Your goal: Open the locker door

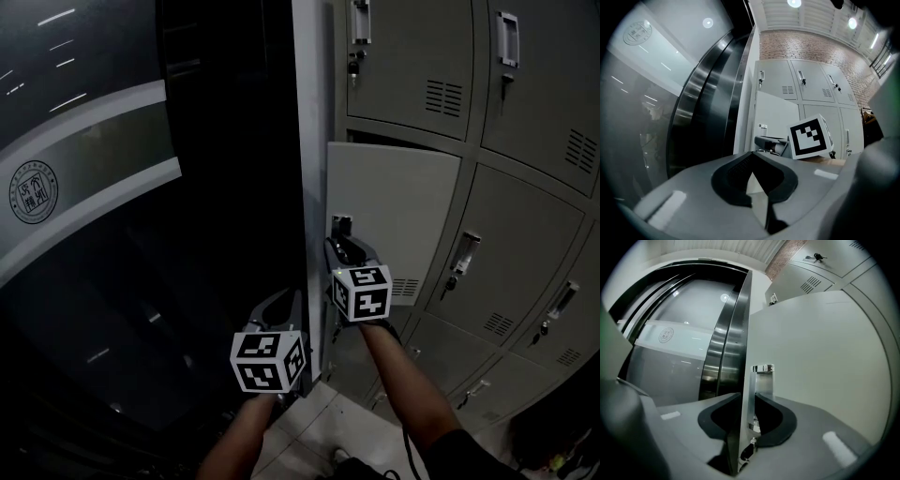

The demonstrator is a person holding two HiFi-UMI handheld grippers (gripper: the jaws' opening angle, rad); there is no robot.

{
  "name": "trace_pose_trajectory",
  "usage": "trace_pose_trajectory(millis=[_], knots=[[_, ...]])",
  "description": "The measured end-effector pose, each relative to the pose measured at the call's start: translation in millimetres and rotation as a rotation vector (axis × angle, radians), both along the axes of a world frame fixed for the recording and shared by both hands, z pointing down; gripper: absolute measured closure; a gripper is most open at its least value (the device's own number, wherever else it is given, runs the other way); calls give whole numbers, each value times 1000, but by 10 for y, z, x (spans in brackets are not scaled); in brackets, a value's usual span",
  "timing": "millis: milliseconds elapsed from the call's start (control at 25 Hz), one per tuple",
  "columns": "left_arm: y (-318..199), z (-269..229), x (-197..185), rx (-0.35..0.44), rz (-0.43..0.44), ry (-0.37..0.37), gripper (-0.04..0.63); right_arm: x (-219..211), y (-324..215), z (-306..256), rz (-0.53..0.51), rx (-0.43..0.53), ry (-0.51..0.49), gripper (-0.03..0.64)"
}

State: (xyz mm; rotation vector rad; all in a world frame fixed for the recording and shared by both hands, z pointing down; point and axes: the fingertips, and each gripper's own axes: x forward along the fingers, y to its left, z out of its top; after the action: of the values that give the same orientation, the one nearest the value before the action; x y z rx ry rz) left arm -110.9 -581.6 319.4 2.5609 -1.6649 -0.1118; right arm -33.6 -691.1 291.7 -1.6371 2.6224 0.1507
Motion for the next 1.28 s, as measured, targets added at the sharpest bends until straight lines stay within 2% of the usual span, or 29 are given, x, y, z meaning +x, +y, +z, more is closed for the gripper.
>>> trace_pose_trajectory(millis=[280,520,1280], knots=[[0,37,-32,-7,-8,-12,591,3,0,-6,-5,-11,-15,540],[26,10,-20,-2,-3,-5,591,19,124,-10,-13,-7,-8,571],[296,-73,313,36,77,52,591,165,1122,1,-27,37,23,575]])
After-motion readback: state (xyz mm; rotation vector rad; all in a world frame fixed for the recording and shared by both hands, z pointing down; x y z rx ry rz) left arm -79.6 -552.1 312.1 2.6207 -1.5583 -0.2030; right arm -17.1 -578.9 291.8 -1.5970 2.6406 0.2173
